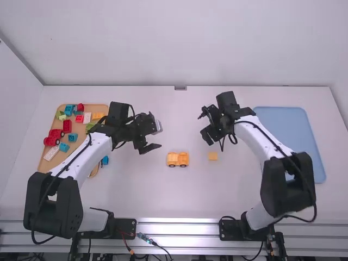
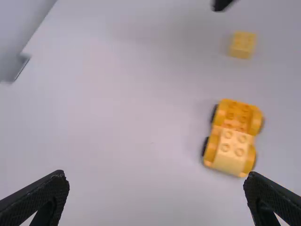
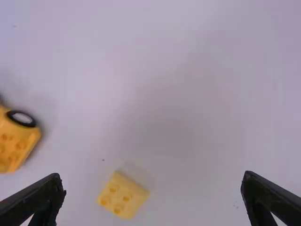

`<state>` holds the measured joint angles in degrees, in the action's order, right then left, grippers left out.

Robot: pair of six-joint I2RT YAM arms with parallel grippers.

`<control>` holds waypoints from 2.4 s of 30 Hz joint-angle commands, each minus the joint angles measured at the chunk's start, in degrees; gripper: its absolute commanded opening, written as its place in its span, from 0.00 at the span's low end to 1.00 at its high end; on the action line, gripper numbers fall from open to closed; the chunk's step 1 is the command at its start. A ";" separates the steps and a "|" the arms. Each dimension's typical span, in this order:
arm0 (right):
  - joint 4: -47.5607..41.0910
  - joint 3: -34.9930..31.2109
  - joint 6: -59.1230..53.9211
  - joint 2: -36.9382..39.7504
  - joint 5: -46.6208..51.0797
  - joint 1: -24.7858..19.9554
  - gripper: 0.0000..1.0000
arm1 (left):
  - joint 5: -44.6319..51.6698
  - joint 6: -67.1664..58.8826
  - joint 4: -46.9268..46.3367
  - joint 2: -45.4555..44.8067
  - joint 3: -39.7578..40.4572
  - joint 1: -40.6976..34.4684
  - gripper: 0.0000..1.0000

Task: Assemble lego blocks to make yellow taxi

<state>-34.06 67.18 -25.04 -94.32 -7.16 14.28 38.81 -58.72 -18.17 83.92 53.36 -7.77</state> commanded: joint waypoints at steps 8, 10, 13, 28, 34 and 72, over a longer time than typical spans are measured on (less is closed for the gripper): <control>17.05 -11.63 -8.85 10.89 -4.13 -7.95 0.99 | 16.31 -12.28 12.97 7.82 -9.22 -0.57 0.99; 20.35 -13.68 -5.44 11.15 -6.21 -8.50 0.99 | 19.88 -11.58 17.36 9.44 -11.23 -1.12 0.99; 19.85 -16.09 -15.69 10.91 -11.34 -8.74 0.99 | 23.57 -6.99 21.82 11.17 -12.76 -0.81 0.99; 40.96 -37.64 -29.38 10.91 -24.85 -11.77 0.99 | 20.60 -0.66 28.14 17.92 -14.43 -4.81 0.99; 44.54 -42.25 -36.02 10.91 -32.35 -16.52 0.99 | 19.31 -0.90 28.05 18.08 -15.02 -6.34 0.99; 36.87 -28.20 -62.69 -14.92 -45.48 -19.14 0.99 | 22.61 6.80 39.29 26.67 -15.61 -6.27 0.99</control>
<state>3.25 39.44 -84.47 -108.25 -49.08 -4.05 59.00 -52.03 21.30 109.78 37.21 -14.04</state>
